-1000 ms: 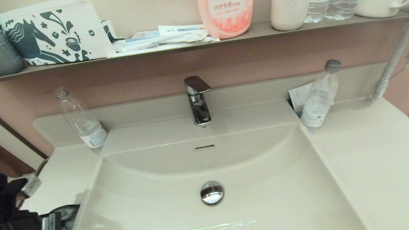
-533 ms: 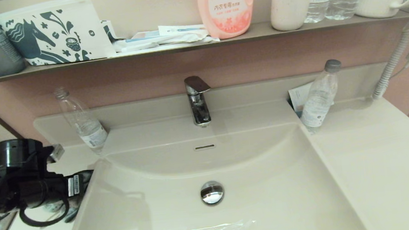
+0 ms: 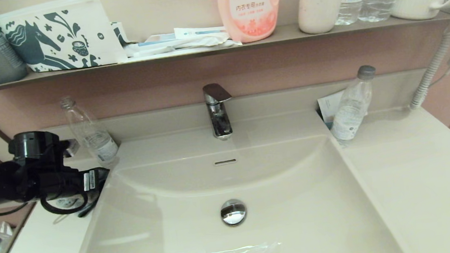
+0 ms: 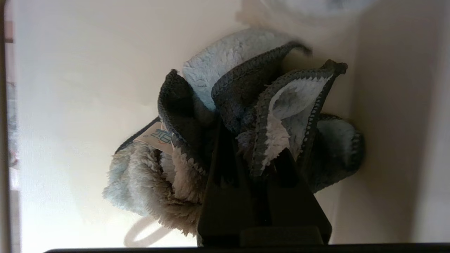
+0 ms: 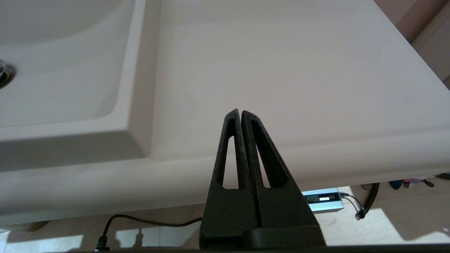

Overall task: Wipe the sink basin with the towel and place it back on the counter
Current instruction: Wipe the sink

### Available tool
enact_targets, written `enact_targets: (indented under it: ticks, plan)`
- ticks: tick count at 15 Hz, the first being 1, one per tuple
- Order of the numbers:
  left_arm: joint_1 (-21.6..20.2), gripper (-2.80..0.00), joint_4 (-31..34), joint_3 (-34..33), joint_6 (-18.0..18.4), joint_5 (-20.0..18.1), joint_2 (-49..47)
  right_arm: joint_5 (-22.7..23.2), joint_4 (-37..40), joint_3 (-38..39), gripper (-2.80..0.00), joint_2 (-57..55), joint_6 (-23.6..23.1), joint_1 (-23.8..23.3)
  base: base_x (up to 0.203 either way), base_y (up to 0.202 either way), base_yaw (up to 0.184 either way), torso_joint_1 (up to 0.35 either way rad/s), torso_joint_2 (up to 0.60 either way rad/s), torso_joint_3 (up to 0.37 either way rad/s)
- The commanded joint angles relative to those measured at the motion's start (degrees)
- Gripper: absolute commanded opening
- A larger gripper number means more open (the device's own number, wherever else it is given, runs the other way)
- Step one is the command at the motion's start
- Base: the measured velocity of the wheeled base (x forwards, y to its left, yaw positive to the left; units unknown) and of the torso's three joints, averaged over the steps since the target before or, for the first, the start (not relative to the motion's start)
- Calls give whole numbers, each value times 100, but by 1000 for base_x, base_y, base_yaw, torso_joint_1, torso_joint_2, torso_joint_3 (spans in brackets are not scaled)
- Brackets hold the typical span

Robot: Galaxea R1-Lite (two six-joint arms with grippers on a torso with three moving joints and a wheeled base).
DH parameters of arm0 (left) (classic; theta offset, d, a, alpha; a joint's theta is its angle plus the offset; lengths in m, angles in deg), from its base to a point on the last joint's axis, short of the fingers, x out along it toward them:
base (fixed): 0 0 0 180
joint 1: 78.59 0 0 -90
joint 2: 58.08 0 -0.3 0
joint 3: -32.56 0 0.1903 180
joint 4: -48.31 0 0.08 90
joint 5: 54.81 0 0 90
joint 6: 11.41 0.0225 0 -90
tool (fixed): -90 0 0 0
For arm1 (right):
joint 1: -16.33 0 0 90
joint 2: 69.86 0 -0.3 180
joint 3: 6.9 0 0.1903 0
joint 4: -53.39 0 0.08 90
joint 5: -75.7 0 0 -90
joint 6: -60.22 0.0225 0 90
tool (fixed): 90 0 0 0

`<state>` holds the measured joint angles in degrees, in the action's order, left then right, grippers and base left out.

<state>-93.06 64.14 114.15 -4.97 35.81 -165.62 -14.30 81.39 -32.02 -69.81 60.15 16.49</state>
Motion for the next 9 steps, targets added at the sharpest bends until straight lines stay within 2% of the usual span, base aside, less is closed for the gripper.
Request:
enact_targets:
  ticks: [1,5,9]
  plan:
    - [-42,-280,145,157,6,75,72,0,3,0,-280,-5,-1,2,0,0,0,0,0,0]
    - [-96,-280,927,87,-41,230,990,0,3,0,-280,-5,-1,2,0,0,0,0,0,0]
    - [193,-280,2363,57,-62,696,2520,0,3,0,-280,-5,-1,2,0,0,0,0,0,0]
